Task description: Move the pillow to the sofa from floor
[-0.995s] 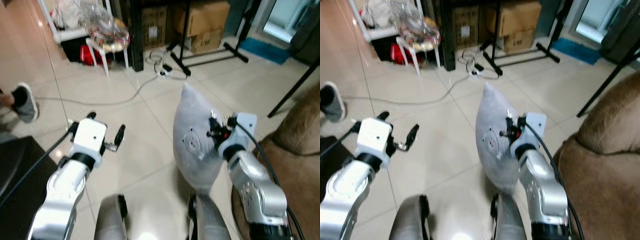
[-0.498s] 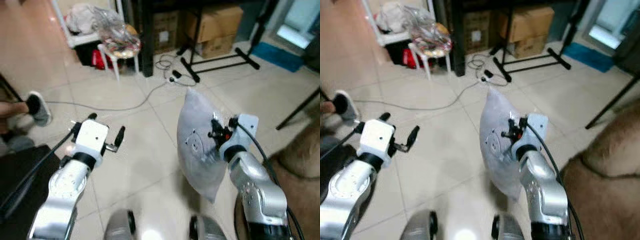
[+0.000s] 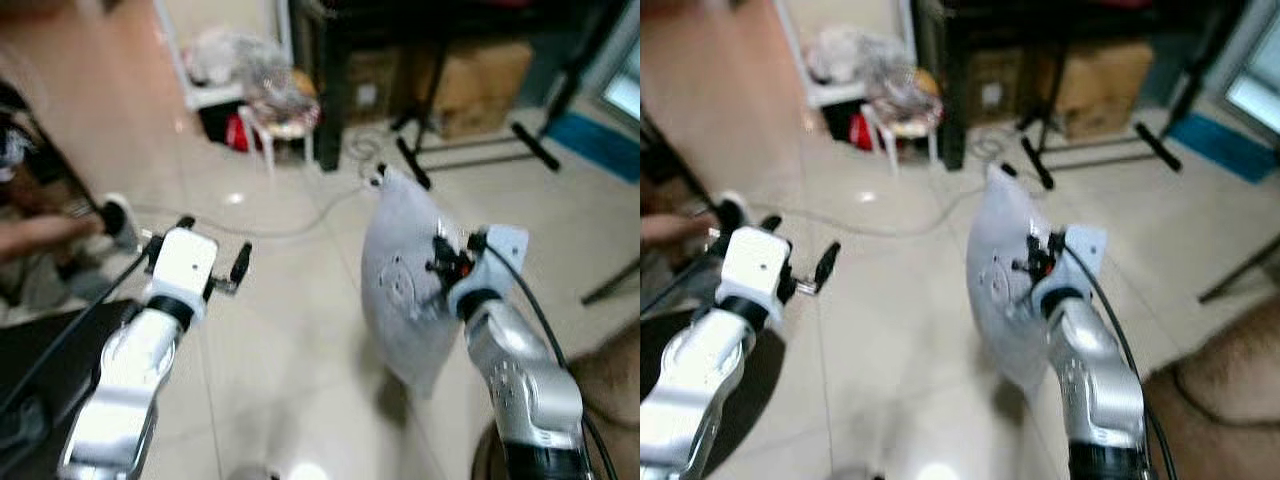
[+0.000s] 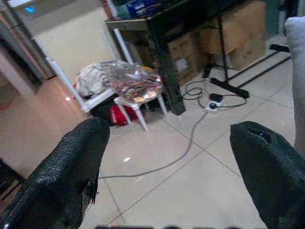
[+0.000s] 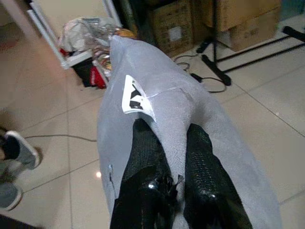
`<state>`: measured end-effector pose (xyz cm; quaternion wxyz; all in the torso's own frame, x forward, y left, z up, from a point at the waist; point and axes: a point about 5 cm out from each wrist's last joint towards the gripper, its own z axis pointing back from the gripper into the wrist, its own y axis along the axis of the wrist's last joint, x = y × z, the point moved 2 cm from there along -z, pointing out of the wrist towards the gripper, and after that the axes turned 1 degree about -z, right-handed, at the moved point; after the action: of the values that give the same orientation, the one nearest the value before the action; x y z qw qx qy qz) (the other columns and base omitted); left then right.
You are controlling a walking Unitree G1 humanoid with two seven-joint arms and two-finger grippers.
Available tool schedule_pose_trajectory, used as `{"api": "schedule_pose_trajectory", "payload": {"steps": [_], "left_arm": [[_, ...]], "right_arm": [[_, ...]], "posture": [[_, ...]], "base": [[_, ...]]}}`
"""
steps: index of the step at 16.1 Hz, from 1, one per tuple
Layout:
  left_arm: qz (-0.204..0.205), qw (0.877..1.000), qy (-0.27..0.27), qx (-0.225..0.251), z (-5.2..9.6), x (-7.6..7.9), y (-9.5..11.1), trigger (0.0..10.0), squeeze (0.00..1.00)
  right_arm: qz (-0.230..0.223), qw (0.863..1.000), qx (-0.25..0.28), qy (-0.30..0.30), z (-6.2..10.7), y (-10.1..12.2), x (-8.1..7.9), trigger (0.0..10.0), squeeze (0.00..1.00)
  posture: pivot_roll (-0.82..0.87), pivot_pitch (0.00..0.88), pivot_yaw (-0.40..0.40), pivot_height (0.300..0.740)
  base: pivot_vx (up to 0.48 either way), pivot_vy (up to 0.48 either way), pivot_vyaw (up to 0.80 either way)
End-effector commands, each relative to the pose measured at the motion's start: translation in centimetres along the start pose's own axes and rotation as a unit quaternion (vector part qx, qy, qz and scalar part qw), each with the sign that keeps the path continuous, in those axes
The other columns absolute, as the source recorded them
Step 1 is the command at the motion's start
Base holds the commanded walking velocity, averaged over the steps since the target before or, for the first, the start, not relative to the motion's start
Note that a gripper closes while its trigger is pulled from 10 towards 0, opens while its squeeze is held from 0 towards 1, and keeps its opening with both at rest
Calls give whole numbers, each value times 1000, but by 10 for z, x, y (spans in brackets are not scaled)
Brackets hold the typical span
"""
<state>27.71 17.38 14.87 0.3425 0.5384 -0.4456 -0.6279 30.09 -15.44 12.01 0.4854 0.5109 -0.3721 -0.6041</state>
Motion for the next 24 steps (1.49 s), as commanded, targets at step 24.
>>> {"api": "schedule_pose_trajectory", "payload": {"steps": [24], "left_arm": [[18, 999, 26, 22, -9, -8, 9, 10000, 514]], "right_arm": [[-8, 997, 75, 28, -12, 39, -18, 10000, 0]], "posture": [[-52, 0, -13, 740]], "base": [[0, 0, -555]]}}
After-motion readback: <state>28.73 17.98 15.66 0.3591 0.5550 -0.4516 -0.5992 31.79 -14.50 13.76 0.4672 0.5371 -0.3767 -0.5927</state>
